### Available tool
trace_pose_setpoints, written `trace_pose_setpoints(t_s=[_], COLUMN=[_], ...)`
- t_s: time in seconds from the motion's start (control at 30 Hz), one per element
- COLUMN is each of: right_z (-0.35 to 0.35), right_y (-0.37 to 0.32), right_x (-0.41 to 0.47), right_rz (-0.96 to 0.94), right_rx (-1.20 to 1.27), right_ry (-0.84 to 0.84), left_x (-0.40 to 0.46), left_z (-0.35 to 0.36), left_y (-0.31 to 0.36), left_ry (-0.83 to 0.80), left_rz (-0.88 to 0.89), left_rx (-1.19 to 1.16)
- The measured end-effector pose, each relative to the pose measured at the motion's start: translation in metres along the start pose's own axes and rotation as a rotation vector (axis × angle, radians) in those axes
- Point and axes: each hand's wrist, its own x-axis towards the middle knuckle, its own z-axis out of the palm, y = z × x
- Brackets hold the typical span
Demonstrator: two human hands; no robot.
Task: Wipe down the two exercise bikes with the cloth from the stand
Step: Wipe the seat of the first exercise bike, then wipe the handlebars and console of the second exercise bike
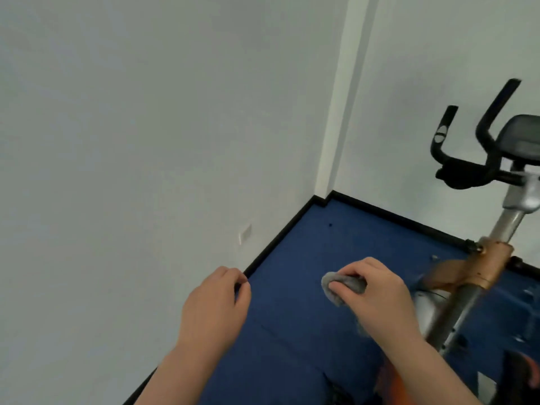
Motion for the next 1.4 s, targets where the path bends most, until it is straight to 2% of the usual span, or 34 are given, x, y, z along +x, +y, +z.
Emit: trace_pose_setpoints(t_s=[0.2,0.37,0.57,0.7,0.83,1.03,1.17,1.3,1.4], right_z=[0.029,0.029,0.008,-0.013,-0.027,-0.075,-0.113,-0.125,-0.132], right_y=[-0.004,-0.006,0.011,0.039,0.077,0.139,0.18,0.213,0.233], right_x=[0.06,0.093,0.095,0.104,0.128,0.171,0.204,0.247,0.292], right_rz=[0.206,0.362,0.542,0.641,0.664,0.682,0.673,0.712,0.657], right_rx=[-0.116,-0.235,-0.39,-0.424,-0.383,-0.337,-0.34,-0.301,-0.252], right_ry=[0.155,0.261,0.338,0.407,0.465,0.496,0.554,0.557,0.667], left_x=[0.129,0.217,0.247,0.262,0.288,0.322,0.343,0.355,0.374], left_z=[0.019,0.034,0.079,0.104,0.132,0.165,0.188,0.214,0.231], left_y=[-0.008,0.001,0.051,0.09,0.134,0.236,0.304,0.337,0.361], left_ry=[-0.147,-0.196,-0.351,-0.392,-0.391,-0.391,-0.339,-0.398,-0.42], left_rz=[0.251,0.383,0.569,0.689,0.763,0.863,0.885,0.88,0.864], left_rx=[0.003,-0.009,-0.103,-0.086,-0.058,-0.039,-0.132,-0.151,-0.177])
